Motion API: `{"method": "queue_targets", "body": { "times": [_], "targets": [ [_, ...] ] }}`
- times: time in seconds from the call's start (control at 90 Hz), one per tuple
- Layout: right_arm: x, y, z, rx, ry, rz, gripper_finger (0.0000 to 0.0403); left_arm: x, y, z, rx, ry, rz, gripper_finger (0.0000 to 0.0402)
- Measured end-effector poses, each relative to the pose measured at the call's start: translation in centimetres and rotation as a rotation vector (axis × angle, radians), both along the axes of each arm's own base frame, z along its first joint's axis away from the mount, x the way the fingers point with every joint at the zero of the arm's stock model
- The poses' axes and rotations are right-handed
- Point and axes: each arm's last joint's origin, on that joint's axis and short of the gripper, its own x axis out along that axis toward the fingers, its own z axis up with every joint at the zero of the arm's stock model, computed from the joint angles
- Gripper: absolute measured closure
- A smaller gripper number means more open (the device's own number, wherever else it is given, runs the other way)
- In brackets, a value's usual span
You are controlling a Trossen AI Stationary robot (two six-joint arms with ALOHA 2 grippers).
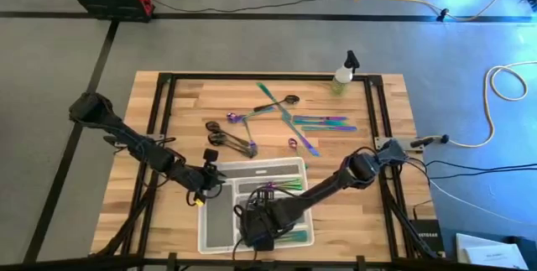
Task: Sort silverware
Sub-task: Put the blue fork into the white silverware tray
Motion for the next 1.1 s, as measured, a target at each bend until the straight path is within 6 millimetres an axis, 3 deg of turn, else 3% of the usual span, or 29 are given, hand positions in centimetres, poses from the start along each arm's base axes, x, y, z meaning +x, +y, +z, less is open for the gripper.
{"method": "queue_targets", "body": {
  "times": [0.222,0.367,0.533,0.667,1.1],
  "targets": [
    [-0.4,0.5,-0.2,-0.025,-0.047,0.0,0.0403,-0.2,0.1,-0.2,0.002,0.029,0.002,0.033],
    [-1.8,0.7,0.4,-0.005,-0.137,-0.051,0.0403,-0.2,0.1,-0.2,0.002,0.034,0.005,0.033],
    [-2.6,0.5,-0.9,0.085,-0.229,-0.055,0.0403,-0.2,0.1,-0.2,0.003,0.035,0.005,0.033],
    [-2.7,0.0,-1.8,0.102,-0.213,-0.033,0.0403,-0.3,0.1,-0.2,0.01,0.036,0.012,0.033],
    [-2.8,0.0,-1.7,0.098,-0.207,-0.031,0.0403,-0.2,0.1,-0.2,0.01,0.035,0.011,0.033]
  ]
}}
